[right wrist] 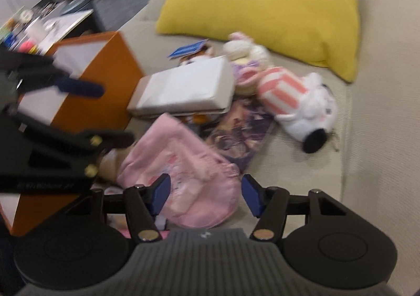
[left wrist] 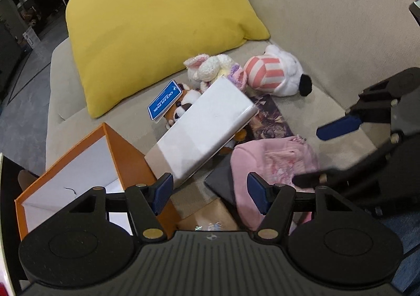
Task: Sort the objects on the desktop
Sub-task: 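Reach the left gripper to the pink backpack and grasp its strap, then lift the pink backpack with the left gripper while the right gripper grasps the dark grey case, then carry the backpack and grey case into the orange box and release both, then move the left gripper to the pink pouch and grasp it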
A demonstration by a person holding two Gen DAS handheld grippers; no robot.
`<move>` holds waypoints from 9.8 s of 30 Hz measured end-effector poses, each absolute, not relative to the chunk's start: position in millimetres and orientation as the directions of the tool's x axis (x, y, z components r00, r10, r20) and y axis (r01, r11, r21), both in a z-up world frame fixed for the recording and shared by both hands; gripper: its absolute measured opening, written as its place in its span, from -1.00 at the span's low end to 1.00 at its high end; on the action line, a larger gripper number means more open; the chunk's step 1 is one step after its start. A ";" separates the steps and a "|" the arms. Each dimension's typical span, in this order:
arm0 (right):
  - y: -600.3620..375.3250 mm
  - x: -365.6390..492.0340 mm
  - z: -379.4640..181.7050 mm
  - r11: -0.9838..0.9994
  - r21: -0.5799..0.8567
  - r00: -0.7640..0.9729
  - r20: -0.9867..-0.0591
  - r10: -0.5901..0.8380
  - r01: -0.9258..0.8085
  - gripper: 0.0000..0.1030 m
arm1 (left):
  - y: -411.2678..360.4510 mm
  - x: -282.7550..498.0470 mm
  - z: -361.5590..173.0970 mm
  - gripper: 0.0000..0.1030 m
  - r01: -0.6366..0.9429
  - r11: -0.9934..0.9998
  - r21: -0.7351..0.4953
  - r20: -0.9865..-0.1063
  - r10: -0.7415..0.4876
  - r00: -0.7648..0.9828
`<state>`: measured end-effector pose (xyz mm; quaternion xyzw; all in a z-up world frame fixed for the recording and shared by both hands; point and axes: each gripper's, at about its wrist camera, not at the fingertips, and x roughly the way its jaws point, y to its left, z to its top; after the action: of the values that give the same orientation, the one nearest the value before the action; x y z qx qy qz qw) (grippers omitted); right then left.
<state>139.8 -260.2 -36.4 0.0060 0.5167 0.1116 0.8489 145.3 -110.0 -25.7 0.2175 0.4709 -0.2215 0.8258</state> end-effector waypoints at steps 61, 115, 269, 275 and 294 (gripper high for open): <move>-283.5 147.9 1.3 0.785 0.616 0.471 -0.674 0.569 -0.066 -0.49 | -115.4 109.3 10.4 0.11 0.619 0.782 0.071 -0.826 -0.302 0.476; -306.8 168.2 -70.8 0.829 0.559 0.314 -0.794 0.520 0.040 -0.31 | -52.3 132.7 4.5 -0.49 0.421 0.907 -0.017 -0.850 -0.235 0.472; 7.4 259.8 -72.8 0.886 0.128 0.370 -0.875 0.313 -0.446 0.27 | 178.0 149.4 10.6 -0.31 0.118 0.988 -0.101 -0.772 -0.153 0.617; 10.0 266.3 -78.8 0.891 0.092 0.401 -0.869 0.289 -0.444 -0.18 | 175.1 147.5 -8.1 -0.50 0.154 0.981 -0.116 -0.811 -0.183 0.556; -8.8 248.2 -37.8 0.887 0.082 0.438 -0.847 0.302 -0.454 0.04 | 162.5 122.4 25.9 -0.55 0.137 0.989 -0.062 -0.772 -0.134 0.622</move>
<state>248.2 -8.8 -37.8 -0.0792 0.4803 0.2241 0.8443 122.5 162.5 25.9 0.0014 0.4284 -0.0753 0.9005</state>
